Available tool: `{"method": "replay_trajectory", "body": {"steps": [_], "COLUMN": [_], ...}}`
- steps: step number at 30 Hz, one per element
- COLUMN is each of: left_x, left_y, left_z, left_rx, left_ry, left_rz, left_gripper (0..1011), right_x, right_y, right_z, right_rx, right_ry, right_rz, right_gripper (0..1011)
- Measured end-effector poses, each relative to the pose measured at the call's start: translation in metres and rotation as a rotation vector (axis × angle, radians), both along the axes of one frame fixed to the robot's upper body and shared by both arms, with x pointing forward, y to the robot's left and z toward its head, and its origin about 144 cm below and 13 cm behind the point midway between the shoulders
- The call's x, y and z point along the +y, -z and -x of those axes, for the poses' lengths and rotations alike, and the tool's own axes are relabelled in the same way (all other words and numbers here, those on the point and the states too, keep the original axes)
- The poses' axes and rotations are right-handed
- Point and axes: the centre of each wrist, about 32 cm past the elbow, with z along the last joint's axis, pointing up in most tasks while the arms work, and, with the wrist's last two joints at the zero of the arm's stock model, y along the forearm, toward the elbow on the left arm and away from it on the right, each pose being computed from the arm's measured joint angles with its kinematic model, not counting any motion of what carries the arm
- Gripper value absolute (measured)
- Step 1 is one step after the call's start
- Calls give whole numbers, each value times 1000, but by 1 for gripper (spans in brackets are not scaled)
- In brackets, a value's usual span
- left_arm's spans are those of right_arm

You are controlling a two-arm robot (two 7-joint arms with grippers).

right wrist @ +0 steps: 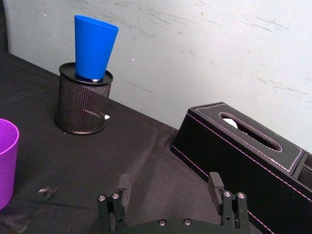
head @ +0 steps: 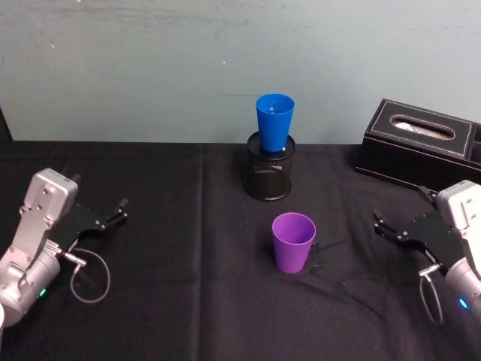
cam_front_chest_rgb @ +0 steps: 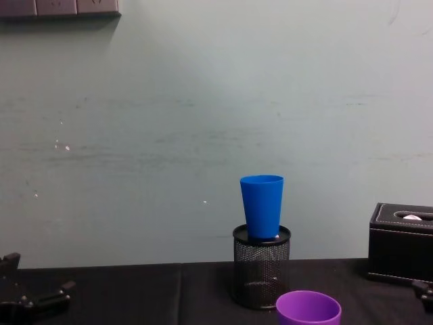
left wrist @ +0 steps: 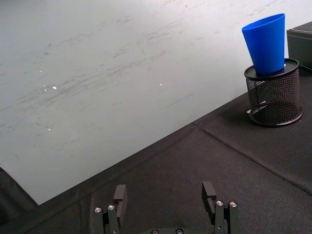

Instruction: Pick up one cup with a gripper and tap it against the other cup.

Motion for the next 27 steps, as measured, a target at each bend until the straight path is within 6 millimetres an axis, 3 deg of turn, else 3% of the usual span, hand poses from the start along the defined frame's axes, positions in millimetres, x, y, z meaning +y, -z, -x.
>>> {"method": "replay_trajectory", "body": {"steps": [27], "left_x": [0], "left_y": [0], "left_z": [0], "left_rx": [0], "left_ry": [0], "left_rz": [0], "left_gripper": [1011], "right_x": [0], "right_y": [0], "right_z": [0], "right_rx": [0], "right_ry": [0], "right_rz": [0], "right_gripper": [1003]}}
